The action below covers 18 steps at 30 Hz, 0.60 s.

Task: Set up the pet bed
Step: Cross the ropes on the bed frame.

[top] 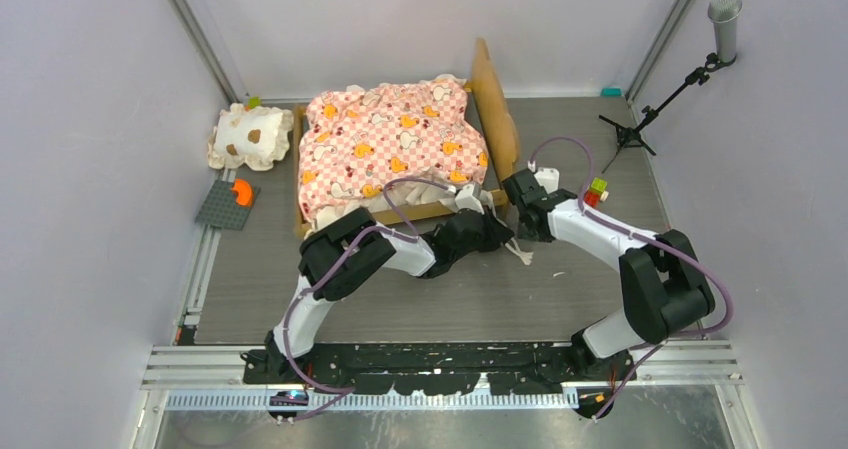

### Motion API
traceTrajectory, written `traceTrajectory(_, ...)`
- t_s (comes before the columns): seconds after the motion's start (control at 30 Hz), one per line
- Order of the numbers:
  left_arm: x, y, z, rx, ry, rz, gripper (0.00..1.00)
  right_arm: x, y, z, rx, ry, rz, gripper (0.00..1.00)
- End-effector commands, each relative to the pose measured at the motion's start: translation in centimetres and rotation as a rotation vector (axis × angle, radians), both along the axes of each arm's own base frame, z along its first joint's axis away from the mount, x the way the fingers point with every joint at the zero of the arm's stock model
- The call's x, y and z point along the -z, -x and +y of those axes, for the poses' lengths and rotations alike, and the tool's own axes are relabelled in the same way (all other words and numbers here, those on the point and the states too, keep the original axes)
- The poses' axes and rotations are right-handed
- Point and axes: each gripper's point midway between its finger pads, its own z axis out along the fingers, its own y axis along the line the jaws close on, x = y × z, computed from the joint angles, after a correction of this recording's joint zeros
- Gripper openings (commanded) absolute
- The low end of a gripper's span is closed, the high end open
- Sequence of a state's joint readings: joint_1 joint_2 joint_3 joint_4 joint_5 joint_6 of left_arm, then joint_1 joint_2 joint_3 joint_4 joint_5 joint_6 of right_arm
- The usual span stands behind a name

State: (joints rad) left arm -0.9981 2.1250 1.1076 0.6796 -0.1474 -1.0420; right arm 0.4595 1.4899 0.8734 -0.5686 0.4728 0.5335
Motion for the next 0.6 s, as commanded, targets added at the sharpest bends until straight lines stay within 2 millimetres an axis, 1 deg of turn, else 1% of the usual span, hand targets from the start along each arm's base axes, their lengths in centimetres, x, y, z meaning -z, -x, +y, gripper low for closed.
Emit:
traceTrajectory(0.0, -0.9, -0.9, -0.8, -0.001, 0.023, -0.029, 0.01, -1.6, -1.1, 0.3, 0.041, -0.045, -0.065, 0.35)
traceTrajectory(0.17, -0.9, -0.8, -0.5, -0.005, 0.018, -0.031, 0.05, -2.7, -0.1, 0.5, 0.053, -0.11, -0.105, 0.36)
traceTrajectory(0.27, -1.0, -0.7, -0.4, -0.004, 0.017, -0.031, 0.12, -3.1, 1.0, 0.8, 0.072, -0.166, -0.107, 0.36)
traceTrajectory(0.33, -0.9, -0.5, -0.3, -0.002, 0.018, -0.029, 0.13, -3.5, 2.0, 0.9, 0.094, -0.204, -0.104, 0.36)
traceTrajectory(0.47, -0.8, -0.4, -0.3, -0.001, 0.019, -0.03, 0.13, -3.2, 3.3, 1.2, 0.174, -0.302, -0.115, 0.37)
traceTrajectory(0.57, -0.9, -0.3, -0.5, 0.001, 0.024, -0.032, 0.12, -2.3, 3.4, 1.2, 0.224, -0.353, -0.108, 0.4)
